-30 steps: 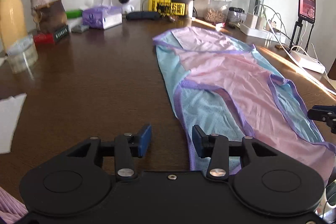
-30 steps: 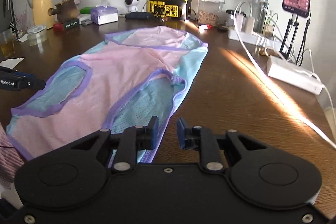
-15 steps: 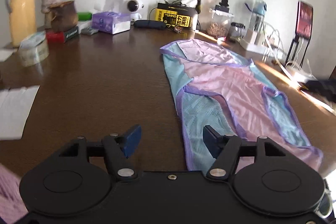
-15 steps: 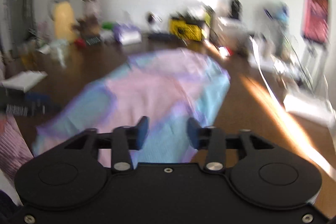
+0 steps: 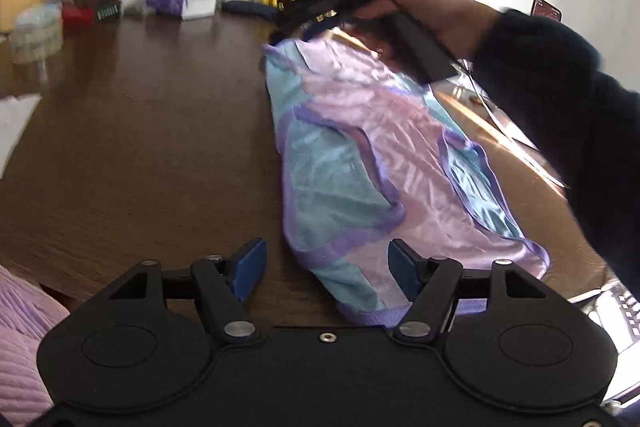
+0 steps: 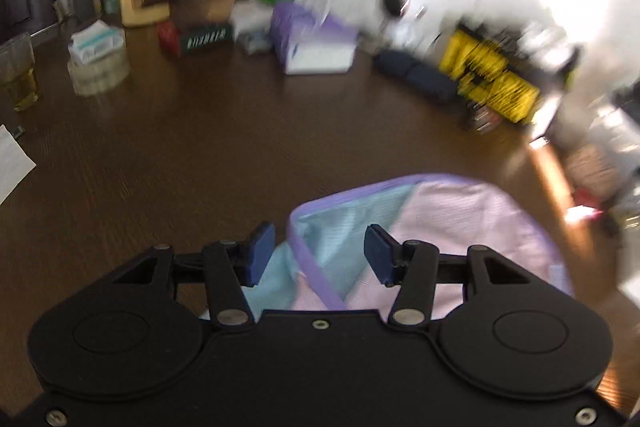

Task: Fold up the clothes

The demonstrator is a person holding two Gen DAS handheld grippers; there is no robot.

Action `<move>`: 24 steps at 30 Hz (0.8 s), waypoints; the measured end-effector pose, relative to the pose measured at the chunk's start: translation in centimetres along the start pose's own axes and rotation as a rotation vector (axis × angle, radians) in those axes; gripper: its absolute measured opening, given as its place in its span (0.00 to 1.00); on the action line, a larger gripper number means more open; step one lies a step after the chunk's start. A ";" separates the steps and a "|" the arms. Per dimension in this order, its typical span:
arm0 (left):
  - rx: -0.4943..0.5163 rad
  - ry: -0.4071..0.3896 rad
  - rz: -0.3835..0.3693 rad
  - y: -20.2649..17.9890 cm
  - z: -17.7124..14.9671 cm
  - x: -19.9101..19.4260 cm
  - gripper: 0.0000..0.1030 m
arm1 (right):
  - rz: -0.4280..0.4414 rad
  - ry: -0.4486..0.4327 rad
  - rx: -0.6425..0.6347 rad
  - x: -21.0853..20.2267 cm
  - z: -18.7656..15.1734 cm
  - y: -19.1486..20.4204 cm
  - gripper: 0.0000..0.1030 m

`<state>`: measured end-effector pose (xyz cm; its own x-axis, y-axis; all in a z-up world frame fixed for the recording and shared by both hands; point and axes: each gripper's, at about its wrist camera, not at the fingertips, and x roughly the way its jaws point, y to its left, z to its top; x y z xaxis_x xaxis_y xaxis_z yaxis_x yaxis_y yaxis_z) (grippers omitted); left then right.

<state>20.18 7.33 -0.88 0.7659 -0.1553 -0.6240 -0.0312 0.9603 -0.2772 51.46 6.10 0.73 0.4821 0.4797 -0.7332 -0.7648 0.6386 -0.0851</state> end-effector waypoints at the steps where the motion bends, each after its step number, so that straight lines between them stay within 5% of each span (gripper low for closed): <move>1: -0.002 0.007 -0.007 0.0 0.0 0.1 0.35 | -0.010 0.012 -0.001 0.8 0.0 0.1 0.44; 3: -0.024 0.028 -0.008 0.3 0.2 0.3 0.14 | -0.015 0.036 -0.001 2.2 -0.1 0.2 0.29; 5: -0.046 0.028 -0.010 0.6 0.3 0.4 0.10 | -0.003 0.036 0.013 2.5 -0.5 0.2 0.03; 10: 0.013 0.015 0.021 -0.8 0.6 0.3 0.06 | -0.059 -0.037 -0.037 1.7 -1.2 0.5 0.02; 16: 0.160 -0.024 -0.121 -5.0 1.6 0.1 0.05 | -0.107 -0.195 0.097 -4.9 -3.0 -5.1 0.02; 20: 0.267 0.039 -0.171 -8.5 1.0 2.7 0.07 | -0.167 -0.129 0.140 -4.7 -6.1 -8.9 0.03; 23: 0.300 0.046 -0.172 -9.5 0.5 3.1 0.22 | -0.161 -0.050 0.136 -3.0 -7.7 -9.8 0.18; 24: 0.306 0.022 -0.182 -9.5 0.5 2.6 0.41 | -0.172 -0.041 0.131 -2.8 -7.9 -9.9 0.28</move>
<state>22.74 -2.08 0.51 0.7268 -0.3319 -0.6013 0.3005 0.9409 -0.1560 54.25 -6.36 -1.70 0.6198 0.3793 -0.6870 -0.6088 0.7848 -0.1159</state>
